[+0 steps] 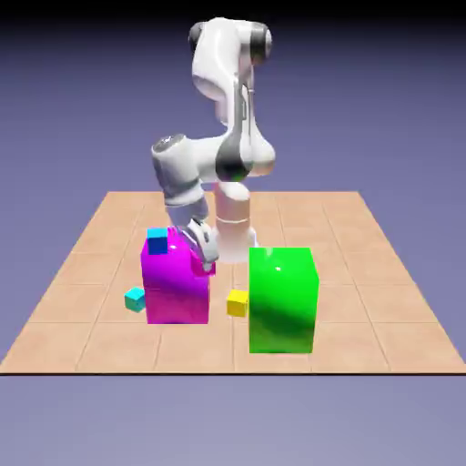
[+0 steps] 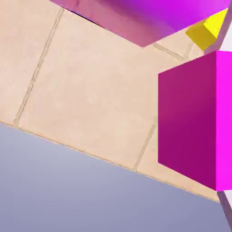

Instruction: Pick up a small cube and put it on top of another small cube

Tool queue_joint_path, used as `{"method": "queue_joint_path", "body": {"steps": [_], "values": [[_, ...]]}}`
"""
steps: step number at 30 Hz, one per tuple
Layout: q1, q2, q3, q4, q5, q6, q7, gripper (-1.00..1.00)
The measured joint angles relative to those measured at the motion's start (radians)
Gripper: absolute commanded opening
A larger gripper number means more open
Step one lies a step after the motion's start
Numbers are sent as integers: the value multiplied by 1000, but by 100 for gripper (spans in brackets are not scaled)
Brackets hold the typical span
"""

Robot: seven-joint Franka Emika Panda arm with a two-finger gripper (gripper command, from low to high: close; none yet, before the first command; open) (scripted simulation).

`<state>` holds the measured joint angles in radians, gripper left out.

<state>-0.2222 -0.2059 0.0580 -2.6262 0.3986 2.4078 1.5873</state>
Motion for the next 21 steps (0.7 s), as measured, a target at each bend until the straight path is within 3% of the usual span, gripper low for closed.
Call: {"method": "queue_joint_path", "body": {"steps": [10, 18, 19, 21], "values": [[-125, -74, 289, -305, 224, 137, 103, -100], [-112, 215, 359, -276, 404, 398, -39, -100], [-112, 234, 363, -274, 415, 415, -48, 100], [-116, 234, 362, -274, 416, 414, -49, 100]]}}
